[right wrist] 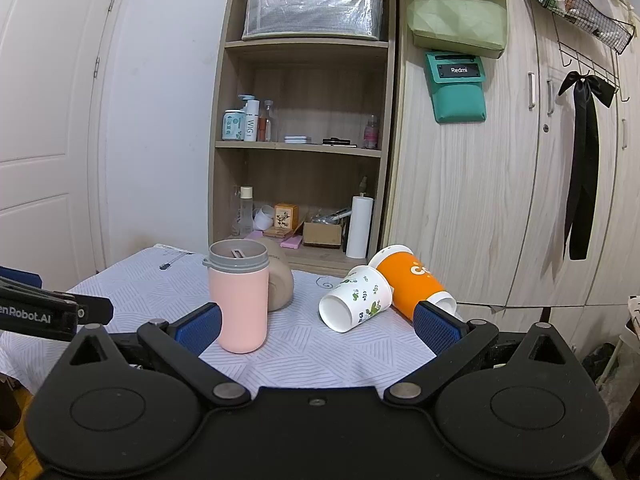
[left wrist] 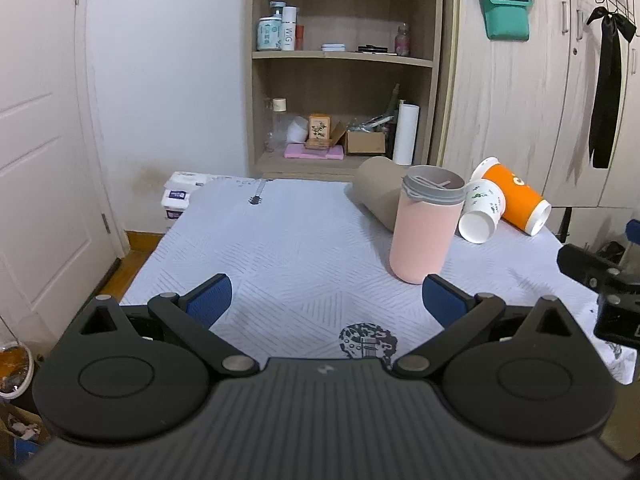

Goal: Flip cup upright

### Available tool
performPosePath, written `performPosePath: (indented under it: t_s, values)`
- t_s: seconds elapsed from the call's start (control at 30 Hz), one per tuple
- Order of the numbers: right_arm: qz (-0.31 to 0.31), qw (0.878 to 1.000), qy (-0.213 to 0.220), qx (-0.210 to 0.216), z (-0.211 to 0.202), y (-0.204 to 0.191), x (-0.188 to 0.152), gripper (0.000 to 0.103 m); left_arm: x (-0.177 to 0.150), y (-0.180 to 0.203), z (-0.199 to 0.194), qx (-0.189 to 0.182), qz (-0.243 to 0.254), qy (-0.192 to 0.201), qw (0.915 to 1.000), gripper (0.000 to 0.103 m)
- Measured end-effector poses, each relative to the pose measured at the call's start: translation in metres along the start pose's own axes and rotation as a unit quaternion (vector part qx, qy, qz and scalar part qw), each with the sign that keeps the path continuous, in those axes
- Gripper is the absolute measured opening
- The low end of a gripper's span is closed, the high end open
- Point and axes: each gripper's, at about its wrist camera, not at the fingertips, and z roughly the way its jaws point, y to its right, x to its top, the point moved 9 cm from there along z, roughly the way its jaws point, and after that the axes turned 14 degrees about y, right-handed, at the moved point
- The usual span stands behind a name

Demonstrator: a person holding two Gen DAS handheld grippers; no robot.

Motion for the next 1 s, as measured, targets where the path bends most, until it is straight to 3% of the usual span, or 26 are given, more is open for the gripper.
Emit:
performPosePath:
  t_s: [0.53,1.0]
  values:
    - [-0.006,1.000,0.003,-0.002,-0.0012,-0.0014,0.0000,0.103,-0.0019,-0.0091,0.0035,0.024,-0.006,0.003,0.9997,0.103]
    - [-0.006,1.000,0.000,-0.004,-0.0024,0.0010,0.0008,0.103,0.0014,-0.0023,0.0004,0.018,0.003,0.010,0.9998,0.103]
